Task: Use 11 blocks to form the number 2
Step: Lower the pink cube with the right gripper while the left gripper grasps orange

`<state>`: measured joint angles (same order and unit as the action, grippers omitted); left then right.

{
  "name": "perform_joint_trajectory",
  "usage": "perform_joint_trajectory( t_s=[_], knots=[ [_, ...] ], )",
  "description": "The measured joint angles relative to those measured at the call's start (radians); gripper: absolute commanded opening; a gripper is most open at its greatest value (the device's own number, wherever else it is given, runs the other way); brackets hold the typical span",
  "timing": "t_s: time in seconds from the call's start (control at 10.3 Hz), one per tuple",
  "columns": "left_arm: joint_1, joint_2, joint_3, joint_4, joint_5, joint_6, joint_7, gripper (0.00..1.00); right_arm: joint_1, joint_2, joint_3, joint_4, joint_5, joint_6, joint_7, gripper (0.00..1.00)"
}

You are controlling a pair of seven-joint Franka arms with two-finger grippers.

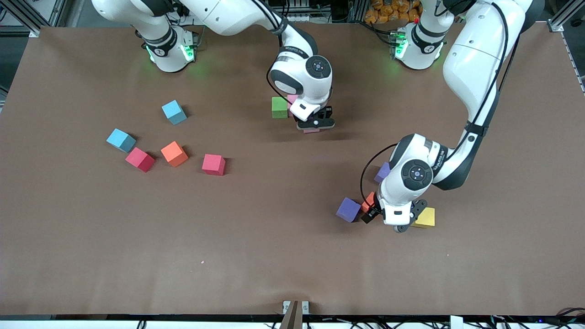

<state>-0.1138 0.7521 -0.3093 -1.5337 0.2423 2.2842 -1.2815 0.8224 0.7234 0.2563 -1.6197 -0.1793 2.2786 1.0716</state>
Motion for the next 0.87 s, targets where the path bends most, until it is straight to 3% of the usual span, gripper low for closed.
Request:
perform_joint_trajectory(
  t_s=[0.87],
  knots=[
    [0.001, 0.016, 0.003, 0.005, 0.000, -0.001, 0.000, 1.00, 0.009, 0.013, 0.004, 0.000, 0.000, 0.006, -0.002, 0.37]
  ],
)
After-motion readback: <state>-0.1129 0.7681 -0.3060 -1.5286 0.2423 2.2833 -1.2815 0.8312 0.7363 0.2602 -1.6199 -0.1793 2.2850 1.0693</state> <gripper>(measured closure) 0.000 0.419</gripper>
